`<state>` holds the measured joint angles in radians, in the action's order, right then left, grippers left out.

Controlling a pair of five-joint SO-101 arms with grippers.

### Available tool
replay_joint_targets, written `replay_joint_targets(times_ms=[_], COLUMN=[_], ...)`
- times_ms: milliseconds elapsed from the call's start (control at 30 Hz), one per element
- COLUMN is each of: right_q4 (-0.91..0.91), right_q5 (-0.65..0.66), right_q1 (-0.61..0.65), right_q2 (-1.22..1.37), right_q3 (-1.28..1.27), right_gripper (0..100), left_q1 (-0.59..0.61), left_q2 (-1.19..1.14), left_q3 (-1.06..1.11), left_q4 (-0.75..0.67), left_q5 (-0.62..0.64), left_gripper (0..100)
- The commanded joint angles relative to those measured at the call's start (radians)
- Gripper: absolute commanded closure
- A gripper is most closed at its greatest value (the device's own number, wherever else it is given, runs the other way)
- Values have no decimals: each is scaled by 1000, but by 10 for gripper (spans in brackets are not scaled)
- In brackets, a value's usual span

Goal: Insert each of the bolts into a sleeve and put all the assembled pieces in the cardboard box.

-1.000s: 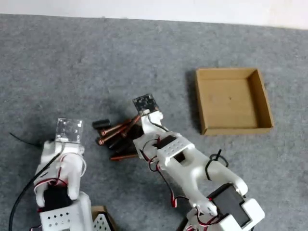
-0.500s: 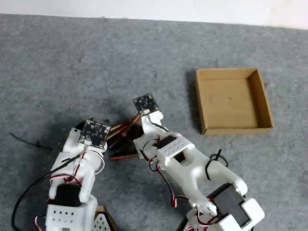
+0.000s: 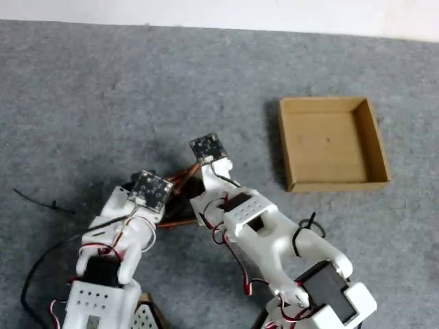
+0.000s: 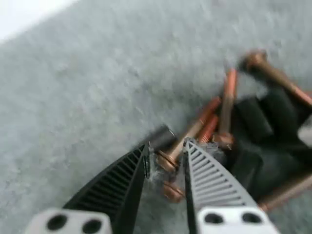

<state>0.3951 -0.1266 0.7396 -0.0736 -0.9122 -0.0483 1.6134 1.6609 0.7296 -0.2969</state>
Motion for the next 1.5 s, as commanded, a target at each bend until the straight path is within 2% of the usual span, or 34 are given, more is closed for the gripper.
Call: replay_joint_targets(times_ms=[0,100,300,500,633,900,1033,1367,1467], right_q4=[-35,-35,-35,-35,-35,-35,-35,-35,-35], right_q5=[14,14,14,14,14,14,15,15,15], right_q1=[5,5,5,4,4,4,4,4,4], right_q2=[-2,-2,-2,-2,-2,-2,-2,-2,-2], right_q3=[25,25,24,24,22,21,21,19,19], right_gripper=[994,994,994,993,993,993,993,993,993], left_q1=[-50,-74,-71,-47,-45,-45,-45,-45,-45], left_q2=[-291,-513,-921,-1205,-1268,-1282,-1282,-1285,-1285], left_q3=[-122,-209,-374,-556,-624,-644,-644,-662,-661], left_q4=[-91,-101,-169,-143,-80,-58,-58,-26,-17], left_q5=[-28,-74,-78,-77,-77,-77,-77,-78,-114], left_gripper=[880,880,880,880,880,877,835,838,839])
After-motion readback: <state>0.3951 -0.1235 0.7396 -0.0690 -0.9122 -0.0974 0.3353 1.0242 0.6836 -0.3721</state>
